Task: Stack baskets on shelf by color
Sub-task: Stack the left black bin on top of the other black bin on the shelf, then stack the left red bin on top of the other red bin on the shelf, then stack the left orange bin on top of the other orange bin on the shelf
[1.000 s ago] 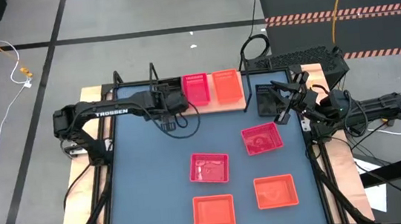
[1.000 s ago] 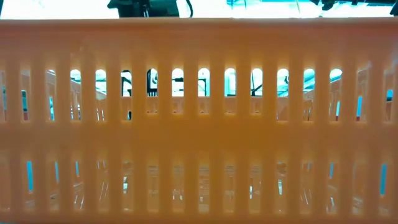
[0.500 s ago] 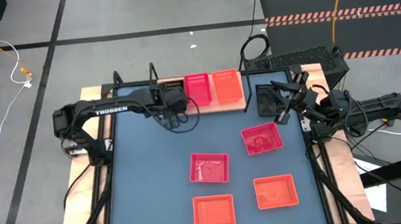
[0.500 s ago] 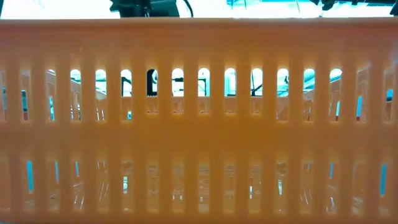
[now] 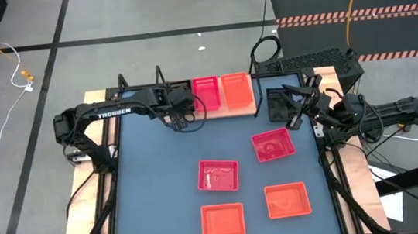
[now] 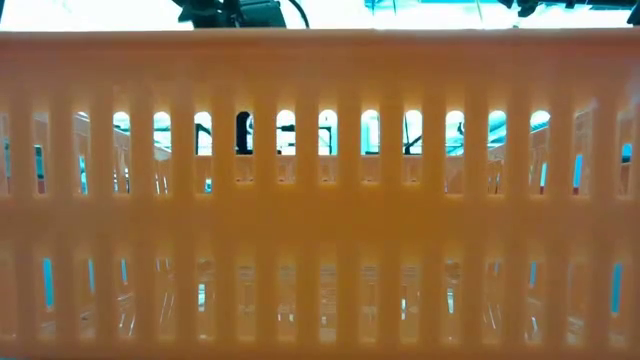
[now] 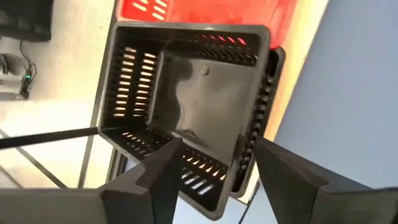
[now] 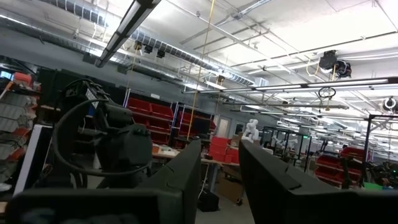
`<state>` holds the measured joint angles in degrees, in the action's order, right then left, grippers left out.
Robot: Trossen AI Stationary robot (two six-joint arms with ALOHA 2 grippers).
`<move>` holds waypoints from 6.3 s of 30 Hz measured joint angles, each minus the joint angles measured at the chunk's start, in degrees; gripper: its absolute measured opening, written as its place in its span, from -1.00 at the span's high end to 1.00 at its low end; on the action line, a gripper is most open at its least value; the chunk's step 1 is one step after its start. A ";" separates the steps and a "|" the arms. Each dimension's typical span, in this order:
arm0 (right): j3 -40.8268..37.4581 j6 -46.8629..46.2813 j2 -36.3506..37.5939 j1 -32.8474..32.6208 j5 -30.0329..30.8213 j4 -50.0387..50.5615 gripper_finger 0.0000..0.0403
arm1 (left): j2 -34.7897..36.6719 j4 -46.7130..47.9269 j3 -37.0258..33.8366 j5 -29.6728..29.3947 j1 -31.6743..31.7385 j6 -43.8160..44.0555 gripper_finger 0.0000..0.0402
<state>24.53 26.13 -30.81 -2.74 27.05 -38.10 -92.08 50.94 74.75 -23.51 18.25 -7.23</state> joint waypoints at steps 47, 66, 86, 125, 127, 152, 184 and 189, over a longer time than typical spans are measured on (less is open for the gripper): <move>0.02 3.91 0.02 0.01 4.70 0.68 0.48 | -0.76 -1.36 0.49 11.59 -21.37 -20.52 -0.18; 0.02 4.52 -0.69 0.01 4.42 0.60 0.48 | -11.39 -10.49 -3.35 9.88 -34.47 -50.21 0.13; 0.02 4.72 -0.71 -0.01 4.42 0.18 0.48 | -14.75 -10.44 3.20 10.04 -32.42 -47.62 0.92; 0.02 4.70 -0.71 -0.01 4.42 0.18 0.48 | -16.57 3.18 29.69 -7.51 -5.06 -3.31 0.96; 0.02 4.70 -0.71 -0.01 4.42 0.09 0.48 | -16.93 2.60 29.69 -4.75 -3.20 -0.40 0.93; 0.00 5.01 -0.69 -0.01 4.44 -0.19 0.48 | -22.18 8.72 29.67 0.72 -2.27 2.13 0.65; 0.00 5.18 -0.71 0.00 4.42 -1.13 0.48 | -22.13 12.11 29.67 25.03 -31.12 -24.17 0.64; 0.00 1.06 -0.69 -0.01 4.36 -0.96 0.48 | -22.13 4.42 29.67 25.00 -38.76 -21.58 0.64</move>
<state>24.53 27.19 -31.51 -2.74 31.41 -39.05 -114.21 55.36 104.42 1.50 -20.50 -28.81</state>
